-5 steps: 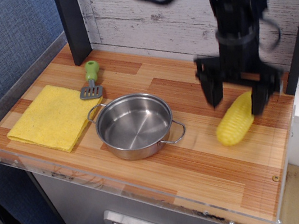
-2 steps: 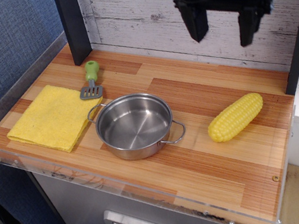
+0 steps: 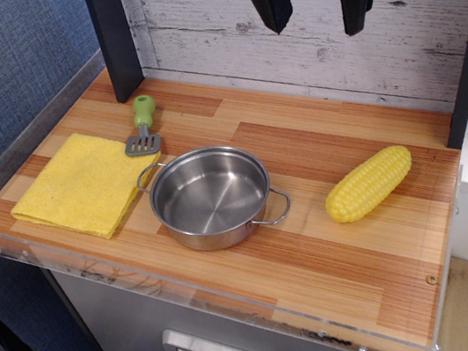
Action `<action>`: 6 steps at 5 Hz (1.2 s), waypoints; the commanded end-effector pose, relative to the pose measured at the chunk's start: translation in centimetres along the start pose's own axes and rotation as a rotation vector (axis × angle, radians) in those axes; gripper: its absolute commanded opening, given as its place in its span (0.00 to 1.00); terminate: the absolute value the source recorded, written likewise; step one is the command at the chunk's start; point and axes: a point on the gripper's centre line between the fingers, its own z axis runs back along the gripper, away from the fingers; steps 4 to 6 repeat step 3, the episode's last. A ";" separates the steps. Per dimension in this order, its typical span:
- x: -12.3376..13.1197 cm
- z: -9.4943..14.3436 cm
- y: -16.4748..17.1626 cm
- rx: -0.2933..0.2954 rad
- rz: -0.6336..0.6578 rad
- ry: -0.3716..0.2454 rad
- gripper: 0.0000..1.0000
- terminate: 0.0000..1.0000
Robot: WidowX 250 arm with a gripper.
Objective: Place the yellow vegetable on the right center edge of the table with the silver bowl to the left of it.
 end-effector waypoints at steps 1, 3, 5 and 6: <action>-0.2 2.4 0.5 0.017 0.025 -0.062 1.00 0.00; -0.2 2.4 0.5 0.017 0.025 -0.062 1.00 1.00; -0.2 2.4 0.5 0.017 0.025 -0.062 1.00 1.00; -0.2 2.4 0.5 0.017 0.025 -0.062 1.00 1.00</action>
